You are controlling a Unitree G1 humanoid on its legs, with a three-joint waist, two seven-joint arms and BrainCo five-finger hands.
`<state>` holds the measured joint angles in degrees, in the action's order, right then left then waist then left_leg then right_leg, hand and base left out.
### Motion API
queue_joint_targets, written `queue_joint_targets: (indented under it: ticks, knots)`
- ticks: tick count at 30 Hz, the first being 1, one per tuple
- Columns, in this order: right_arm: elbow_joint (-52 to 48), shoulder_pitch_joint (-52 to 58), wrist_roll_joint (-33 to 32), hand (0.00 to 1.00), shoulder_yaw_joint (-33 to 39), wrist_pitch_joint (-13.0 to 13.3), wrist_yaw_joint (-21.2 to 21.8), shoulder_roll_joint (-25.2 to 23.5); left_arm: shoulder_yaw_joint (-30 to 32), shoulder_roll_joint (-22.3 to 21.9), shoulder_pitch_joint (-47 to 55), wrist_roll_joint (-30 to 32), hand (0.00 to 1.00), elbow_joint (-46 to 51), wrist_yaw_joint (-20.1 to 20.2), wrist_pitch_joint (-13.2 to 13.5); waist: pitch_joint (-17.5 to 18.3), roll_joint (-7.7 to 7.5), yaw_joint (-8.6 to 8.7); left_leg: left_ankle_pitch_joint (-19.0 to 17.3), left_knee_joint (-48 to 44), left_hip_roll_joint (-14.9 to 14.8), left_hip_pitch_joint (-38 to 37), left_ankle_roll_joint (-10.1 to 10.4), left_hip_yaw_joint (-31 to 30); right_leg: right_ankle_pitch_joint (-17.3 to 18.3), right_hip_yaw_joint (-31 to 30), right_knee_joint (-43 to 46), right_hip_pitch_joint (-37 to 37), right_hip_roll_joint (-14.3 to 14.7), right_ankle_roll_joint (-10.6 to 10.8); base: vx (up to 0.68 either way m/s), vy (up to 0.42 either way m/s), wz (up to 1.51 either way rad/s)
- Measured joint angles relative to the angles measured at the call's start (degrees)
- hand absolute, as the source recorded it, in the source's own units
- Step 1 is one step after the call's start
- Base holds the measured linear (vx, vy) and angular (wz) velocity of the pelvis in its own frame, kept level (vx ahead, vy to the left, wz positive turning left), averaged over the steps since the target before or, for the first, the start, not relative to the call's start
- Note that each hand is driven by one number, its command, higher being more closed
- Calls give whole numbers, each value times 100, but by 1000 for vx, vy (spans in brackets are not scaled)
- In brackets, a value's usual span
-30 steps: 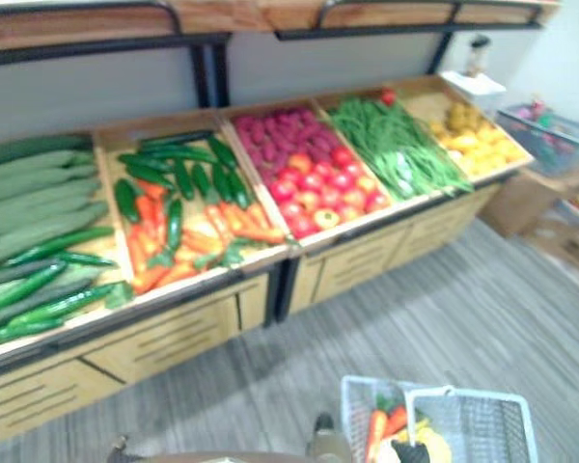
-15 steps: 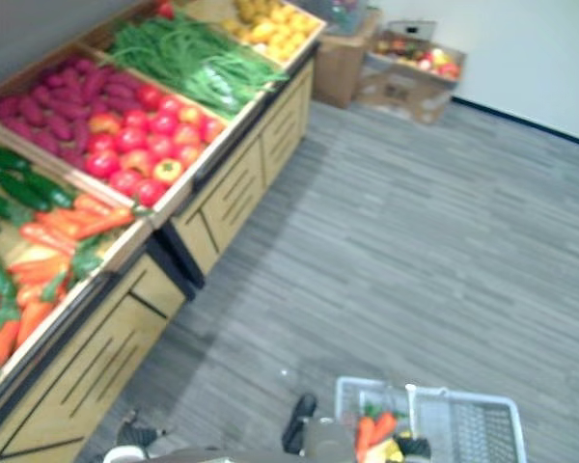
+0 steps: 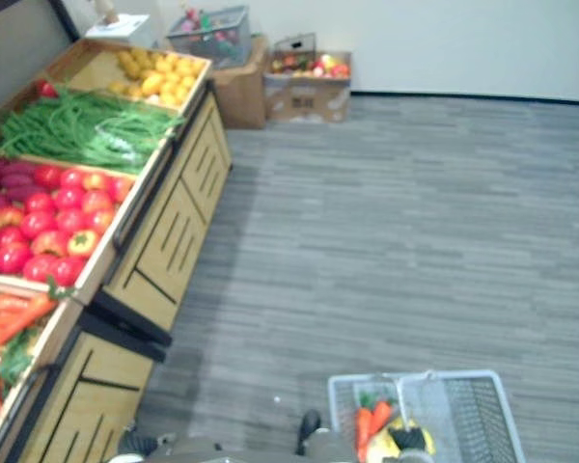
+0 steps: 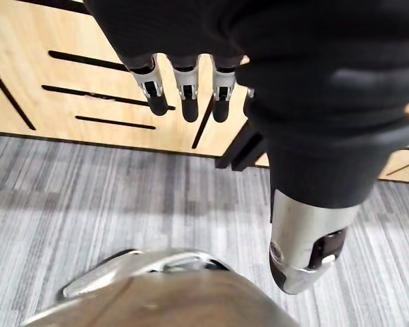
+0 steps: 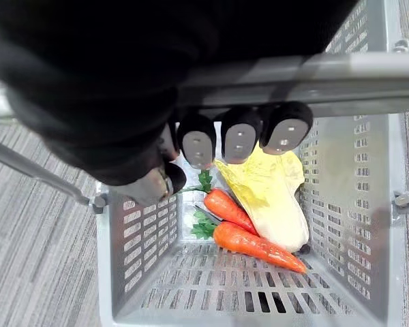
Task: Pick vegetable in the basket
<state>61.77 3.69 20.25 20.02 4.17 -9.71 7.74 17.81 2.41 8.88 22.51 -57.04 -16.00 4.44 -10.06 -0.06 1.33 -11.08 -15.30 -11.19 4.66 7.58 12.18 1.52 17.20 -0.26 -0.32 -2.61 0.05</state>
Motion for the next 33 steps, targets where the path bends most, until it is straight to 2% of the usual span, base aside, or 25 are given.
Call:
queue_joint_targets:
  ticks: [1, 2, 3, 4, 5, 8, 9, 10, 12, 15, 17, 18, 20, 21, 22, 23, 24, 25, 28, 33]
  knots:
    - [-4, -69, 1, 100, -86, -1, -3, 33, 2, -3, 6, -7, 0, -9, -2, 4, -4, 18, -37, 154, 598, 114, 147, 24, -423, -62, -191, -64, -62, 47, 97, 84, 211, -61]
    - [-9, -100, 2, 100, -107, -1, -6, 41, 0, -10, 17, -25, 0, -18, -2, 3, -15, 33, -56, 243, 751, 142, 189, 38, -584, -89, -279, -83, -81, 71, 139, 101, 289, -88]
    - [-21, -145, 1, 100, -197, 1, -18, 61, 7, -34, 51, -126, 0, -47, -3, 2, -21, 59, -124, 562, 808, 179, 224, 39, -763, -121, -497, -86, -150, 106, 201, 128, 277, -94]
    - [-31, -144, -1, 100, -257, 12, -24, 8, 58, -1, 34, -168, 0, -147, -2, -1, 10, 43, -180, 678, 776, 246, 196, -69, -621, -160, -702, -156, -129, 64, 270, 170, 331, -90]
    - [-84, -136, 1, 100, -267, 53, -18, -98, 65, 28, 34, -165, 0, -172, -22, -1, 28, -104, -176, 582, 802, 372, 206, -186, -471, -222, -800, -221, -150, -81, 367, 170, 263, -56]
    - [-86, -107, -5, 100, -256, 117, -21, -160, 61, 127, 31, -156, 0, -208, -46, -5, 26, -260, -158, 441, 767, 612, 178, -342, -295, -269, -901, -247, -168, -337, 491, 153, 237, -23]
    - [-86, -59, -7, 100, -241, 117, -54, -154, 49, 131, 36, -152, 0, -214, -48, -6, 28, -280, -162, 276, 633, 658, 161, -415, -151, -183, -993, -30, -258, -425, 580, 157, 235, -35]
    - [-87, -66, -8, 100, -243, 118, -78, -152, 51, 132, 44, -151, 0, -218, -50, -10, 21, -271, -165, 178, 528, 659, 158, -452, -94, -111, -1004, 154, -317, -460, 560, 175, 195, -54]
    - [-91, -130, -4, 100, -266, 127, -109, -162, 0, 171, 53, -149, 0, -230, -50, -22, -14, -250, -248, -4, 384, 607, -91, -572, 273, 209, -803, 1351, -785, -565, 491, 179, 155, -71]
    - [-192, -155, -1, 100, -312, 132, -125, -180, -179, 264, 27, -142, 0, -166, -50, -9, -45, -250, -217, -9, 531, 576, -481, -587, 461, 227, -327, 2292, -1059, -752, 481, 193, 86, -30]
    - [-212, -122, 1, 100, -330, 132, -117, -216, -223, 310, 25, -143, 0, -140, -50, -6, -39, -267, -154, -8, 619, 550, -634, -589, 473, 382, 156, 2390, -1034, -971, 378, 160, -7, -2]
    - [-209, -122, 2, 100, -360, 127, -110, -231, -222, 387, -11, -144, 0, -115, -51, -6, -33, -343, -162, -11, 619, 513, -685, -585, 478, 372, 285, 2210, -1037, -1096, 392, 158, -115, -1]
    - [-209, -126, 6, 100, -355, 125, -111, -234, -218, 462, -32, -151, 0, -113, -52, -5, -27, -365, -157, -51, 605, 376, -702, -514, 443, 235, 237, 1716, -1039, -1124, 536, 166, -196, -1]
    - [-194, -87, 5, 100, -350, 124, -108, -267, -203, 515, 9, -168, 0, -128, -51, -7, 42, -496, -164, -113, 601, 364, -733, -376, 441, -292, 77, 1244, -1016, -1177, 652, 120, -195, 1]
    - [-173, -71, 5, 100, -326, 124, -109, -283, -173, 513, 23, -186, 0, -139, -51, -7, 51, -556, -163, -167, 603, 368, -789, -286, 429, -364, 46, 1167, -974, -1214, 755, 173, -291, -3]
    - [-87, -92, 2, 100, -253, 122, -109, -268, -136, 441, 4, -223, 0, -173, -48, -10, 52, -474, -176, -170, 609, 212, -888, -190, 406, -191, 120, 972, -742, -1065, 806, 148, -263, 0]
    - [-60, -101, 2, 100, -251, 123, -114, -244, -114, 344, 12, -222, 0, -173, -38, 0, 74, -386, -169, -138, 612, 131, -890, -134, 402, -198, 151, 856, -663, -969, 799, 165, -291, 6]
    - [-22, -66, 2, 100, -244, 120, -112, -162, -5, 156, 9, -251, 0, -176, -26, 6, 97, -198, -125, -111, 623, -17, -907, -91, 315, -214, 268, 631, -486, -794, 774, 138, -239, 15]
    - [33, 174, -4, 100, -189, 99, -96, -51, 73, -63, 53, -699, 0, -218, 63, 15, 264, 131, -126, 59, 696, -201, -987, 143, 122, -256, 508, 143, -77, -499, 711, 147, -184, 25]
    - [217, 243, -63, 100, -179, 102, -93, -24, 132, -123, 109, -1350, 0, -219, 195, 48, 284, 134, -139, 154, 355, -192, -932, 197, 128, -257, 675, -110, 271, -513, 709, 57, -39, 18]
